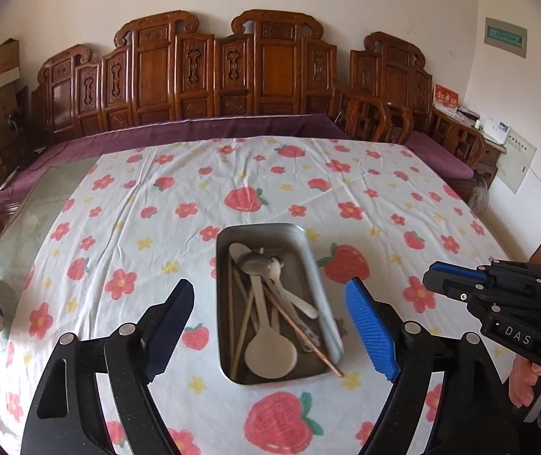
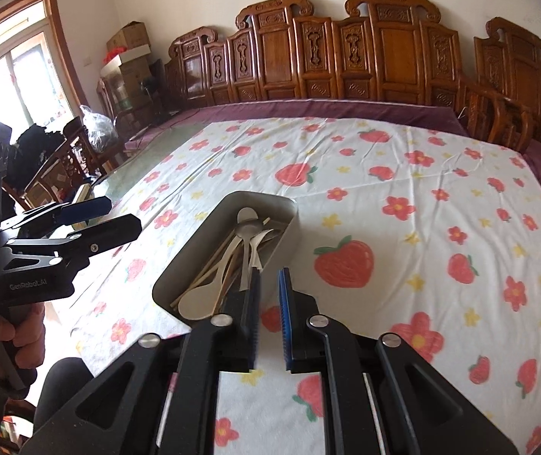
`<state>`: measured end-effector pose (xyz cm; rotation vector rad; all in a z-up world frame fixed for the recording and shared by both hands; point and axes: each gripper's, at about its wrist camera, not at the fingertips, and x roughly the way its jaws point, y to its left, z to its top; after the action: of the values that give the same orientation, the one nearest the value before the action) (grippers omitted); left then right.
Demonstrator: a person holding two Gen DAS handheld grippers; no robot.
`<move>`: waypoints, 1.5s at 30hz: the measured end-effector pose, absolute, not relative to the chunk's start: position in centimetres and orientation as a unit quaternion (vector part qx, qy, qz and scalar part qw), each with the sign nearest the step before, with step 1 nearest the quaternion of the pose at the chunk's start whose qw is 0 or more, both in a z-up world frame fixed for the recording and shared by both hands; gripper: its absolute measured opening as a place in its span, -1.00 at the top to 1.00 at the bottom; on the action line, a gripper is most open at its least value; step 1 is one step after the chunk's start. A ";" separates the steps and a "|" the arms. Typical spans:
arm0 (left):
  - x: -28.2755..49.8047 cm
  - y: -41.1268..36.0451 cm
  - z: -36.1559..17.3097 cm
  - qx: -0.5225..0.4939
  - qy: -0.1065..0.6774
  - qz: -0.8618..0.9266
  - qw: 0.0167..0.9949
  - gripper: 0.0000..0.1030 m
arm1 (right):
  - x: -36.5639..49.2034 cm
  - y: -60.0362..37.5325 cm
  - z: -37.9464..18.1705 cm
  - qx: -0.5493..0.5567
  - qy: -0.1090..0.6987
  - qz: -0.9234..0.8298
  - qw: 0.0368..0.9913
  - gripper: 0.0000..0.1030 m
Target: Organize utensils
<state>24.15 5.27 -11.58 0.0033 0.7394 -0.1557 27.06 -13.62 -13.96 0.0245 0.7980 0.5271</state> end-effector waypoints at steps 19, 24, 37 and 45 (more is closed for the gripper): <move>17.3 -0.3 -5.5 0.000 0.313 -0.067 0.947 -0.86 | 20.3 -21.9 -7.9 0.019 0.323 0.167 0.931 -0.95; 16.0 -1.4 -4.1 0.000 0.302 -0.066 0.951 -0.86 | 18.8 -22.9 -6.0 0.020 0.300 0.153 0.941 -0.95; 12.9 -2.3 0.0 0.003 0.250 -0.045 0.967 -0.86 | 14.5 -24.2 -0.6 0.033 0.225 0.149 0.962 -0.95; 11.0 -2.0 2.3 0.002 0.217 -0.029 0.976 -0.86 | 12.2 -24.3 1.8 0.036 0.190 0.145 0.970 -0.95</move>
<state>10.97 -2.02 2.31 0.0040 0.4371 -0.0592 12.18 -24.28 1.79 0.0731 0.3840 0.2929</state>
